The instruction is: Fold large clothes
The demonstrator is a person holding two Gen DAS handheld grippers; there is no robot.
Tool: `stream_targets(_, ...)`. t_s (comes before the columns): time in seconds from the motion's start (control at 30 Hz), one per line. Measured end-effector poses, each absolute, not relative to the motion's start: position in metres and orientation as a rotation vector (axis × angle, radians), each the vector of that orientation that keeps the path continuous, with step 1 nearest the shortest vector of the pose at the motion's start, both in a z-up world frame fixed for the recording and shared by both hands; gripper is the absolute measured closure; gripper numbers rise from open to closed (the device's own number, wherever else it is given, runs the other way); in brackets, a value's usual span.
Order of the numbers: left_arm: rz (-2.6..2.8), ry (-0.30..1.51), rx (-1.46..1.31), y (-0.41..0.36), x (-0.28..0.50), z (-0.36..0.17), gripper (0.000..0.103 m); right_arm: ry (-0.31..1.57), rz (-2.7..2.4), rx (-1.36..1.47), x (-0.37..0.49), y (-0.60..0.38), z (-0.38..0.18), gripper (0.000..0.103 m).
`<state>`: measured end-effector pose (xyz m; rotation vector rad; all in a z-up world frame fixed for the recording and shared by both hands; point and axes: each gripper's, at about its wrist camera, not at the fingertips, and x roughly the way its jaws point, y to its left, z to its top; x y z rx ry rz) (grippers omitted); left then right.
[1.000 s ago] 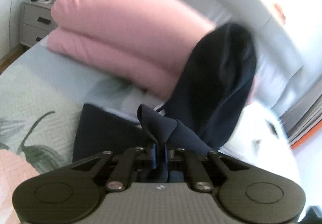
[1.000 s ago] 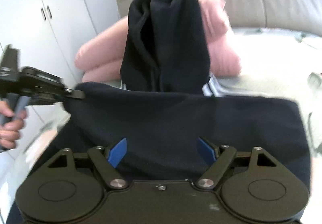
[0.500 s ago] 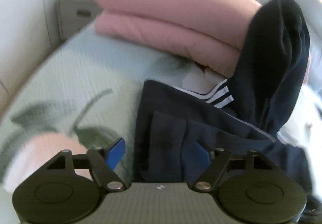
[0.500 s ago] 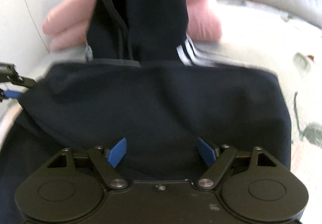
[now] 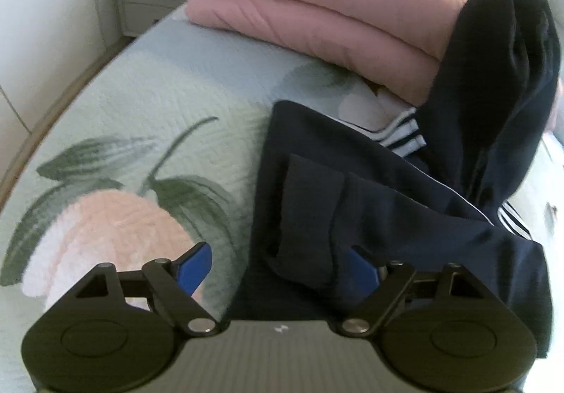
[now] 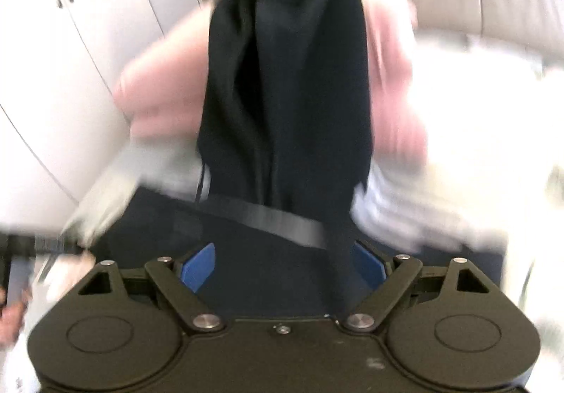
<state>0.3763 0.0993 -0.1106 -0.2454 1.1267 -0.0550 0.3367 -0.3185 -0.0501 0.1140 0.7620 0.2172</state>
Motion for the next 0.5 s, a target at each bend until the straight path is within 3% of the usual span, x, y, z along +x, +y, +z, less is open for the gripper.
stream_targets(0.3, -0.055, 1.117, -0.304, 0.124, 0.368, -0.100, 0.017, 0.642, 0.203, -0.089, 0.464, -0.325, 0.049, 0.003)
stream_targets(0.5, -0.076, 1.127, -0.320, 0.141, 0.354, -0.086, 0.019, 0.594, 0.140, -0.130, 0.534, -0.311, 0.067, 0.003)
